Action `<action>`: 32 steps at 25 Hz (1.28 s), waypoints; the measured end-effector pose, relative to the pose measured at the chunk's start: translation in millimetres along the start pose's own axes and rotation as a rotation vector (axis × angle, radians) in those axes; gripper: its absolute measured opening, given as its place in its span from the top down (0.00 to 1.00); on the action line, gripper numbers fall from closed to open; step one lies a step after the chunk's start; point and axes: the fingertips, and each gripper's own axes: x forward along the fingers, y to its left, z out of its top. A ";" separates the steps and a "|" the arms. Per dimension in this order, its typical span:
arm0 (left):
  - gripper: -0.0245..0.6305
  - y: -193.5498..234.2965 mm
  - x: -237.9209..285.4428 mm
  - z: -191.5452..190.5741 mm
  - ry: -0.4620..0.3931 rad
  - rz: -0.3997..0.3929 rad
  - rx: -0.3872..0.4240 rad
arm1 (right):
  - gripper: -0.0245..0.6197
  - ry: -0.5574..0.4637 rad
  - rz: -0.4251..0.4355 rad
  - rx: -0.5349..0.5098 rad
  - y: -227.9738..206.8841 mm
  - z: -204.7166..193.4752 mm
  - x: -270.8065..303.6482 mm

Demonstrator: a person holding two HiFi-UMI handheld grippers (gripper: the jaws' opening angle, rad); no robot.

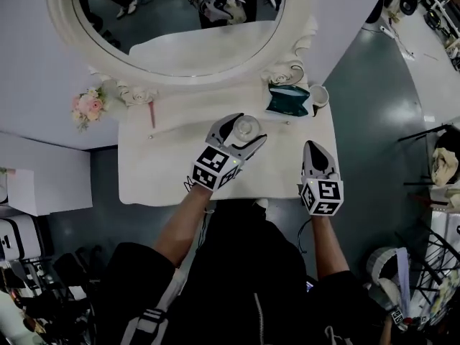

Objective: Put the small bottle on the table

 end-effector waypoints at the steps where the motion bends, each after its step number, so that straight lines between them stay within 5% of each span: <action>1: 0.44 -2.3 5.6 -4.0 0.008 -0.013 0.004 | 0.96 0.008 -0.013 0.007 -3.7 -4.4 -1.5; 19: 0.44 -49.5 72.9 -121.9 0.161 -0.180 0.076 | 0.96 0.125 -0.108 0.124 -30.0 -86.7 -17.4; 32: 0.44 -78.6 148.1 -125.8 0.137 -0.233 0.136 | 0.96 0.143 -0.147 0.164 -58.3 -104.2 -26.7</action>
